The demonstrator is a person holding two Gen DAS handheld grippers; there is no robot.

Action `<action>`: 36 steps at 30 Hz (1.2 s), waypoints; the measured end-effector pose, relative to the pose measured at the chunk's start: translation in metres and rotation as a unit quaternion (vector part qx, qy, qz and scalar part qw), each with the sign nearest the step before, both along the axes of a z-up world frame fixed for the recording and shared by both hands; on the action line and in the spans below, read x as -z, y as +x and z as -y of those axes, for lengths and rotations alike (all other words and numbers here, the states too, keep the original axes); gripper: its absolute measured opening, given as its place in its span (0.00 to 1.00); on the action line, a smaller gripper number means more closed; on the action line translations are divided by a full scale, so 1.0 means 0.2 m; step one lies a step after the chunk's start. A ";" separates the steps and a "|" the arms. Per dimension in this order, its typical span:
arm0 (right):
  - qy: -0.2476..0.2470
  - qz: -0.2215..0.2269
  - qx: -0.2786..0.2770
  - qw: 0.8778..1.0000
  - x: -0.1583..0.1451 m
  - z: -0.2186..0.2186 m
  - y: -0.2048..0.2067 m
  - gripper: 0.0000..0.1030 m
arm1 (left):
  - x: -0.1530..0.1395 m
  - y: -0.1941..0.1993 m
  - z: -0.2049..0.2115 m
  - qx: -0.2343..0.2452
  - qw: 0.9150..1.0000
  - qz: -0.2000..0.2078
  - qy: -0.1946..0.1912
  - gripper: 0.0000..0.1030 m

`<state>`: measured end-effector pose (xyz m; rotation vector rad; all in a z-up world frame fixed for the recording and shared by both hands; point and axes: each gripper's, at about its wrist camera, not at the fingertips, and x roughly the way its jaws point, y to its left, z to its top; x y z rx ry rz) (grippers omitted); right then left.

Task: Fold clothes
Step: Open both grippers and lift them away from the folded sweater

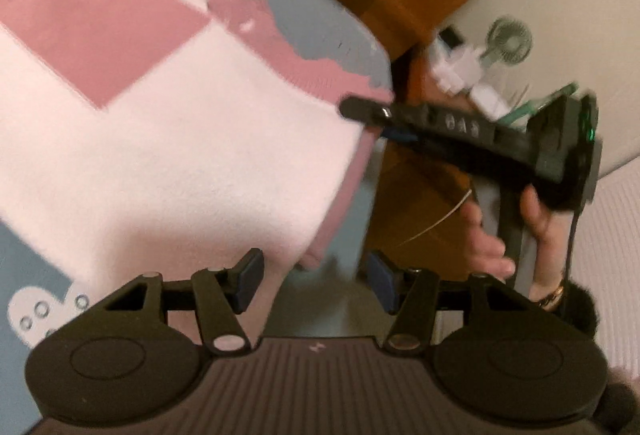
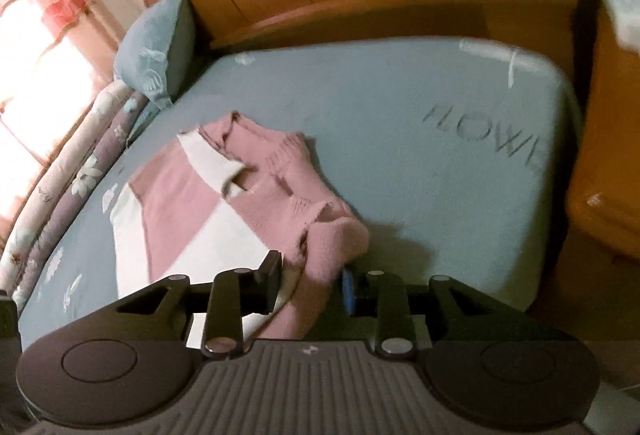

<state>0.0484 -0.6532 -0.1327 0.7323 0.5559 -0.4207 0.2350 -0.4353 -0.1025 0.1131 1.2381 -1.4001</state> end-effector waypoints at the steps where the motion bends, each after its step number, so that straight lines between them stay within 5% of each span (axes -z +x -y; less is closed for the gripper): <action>1: -0.011 0.005 0.002 1.000 -0.04 -0.02 -0.04 0.34 | -0.04 0.00 -0.03 -0.003 1.000 0.009 -0.014 0.58; 3: -0.046 0.026 -0.003 0.999 -0.13 -0.08 -0.09 0.31 | -0.08 0.00 -0.09 -0.019 0.999 0.019 -0.032 0.65; 5: -0.074 0.046 -0.026 0.996 -0.20 -0.14 -0.10 0.17 | -0.06 0.02 -0.12 -0.041 0.999 0.013 -0.028 0.65; 7: -0.084 0.058 -0.073 0.992 -0.21 -0.21 -0.07 0.17 | -0.01 0.04 -0.14 -0.059 0.998 0.001 -0.018 0.65; 13: -0.068 0.009 -0.154 0.986 0.02 -0.31 0.04 0.17 | 0.16 0.01 -0.17 -0.058 0.998 -0.022 0.019 0.65; 16: -0.070 -0.018 -0.145 0.987 0.14 -0.27 0.05 0.03 | 0.16 0.01 -0.17 -0.063 0.997 -0.030 0.017 0.65; 23: -0.034 0.029 -0.106 0.993 -0.04 -0.26 -0.15 0.19 | 0.04 0.04 -0.24 -0.084 0.996 -0.007 -0.019 0.65; 36: -0.007 0.043 -0.126 0.991 0.14 -0.38 -0.12 0.15 | 0.06 0.06 -0.14 -0.089 0.993 -0.047 -0.061 0.66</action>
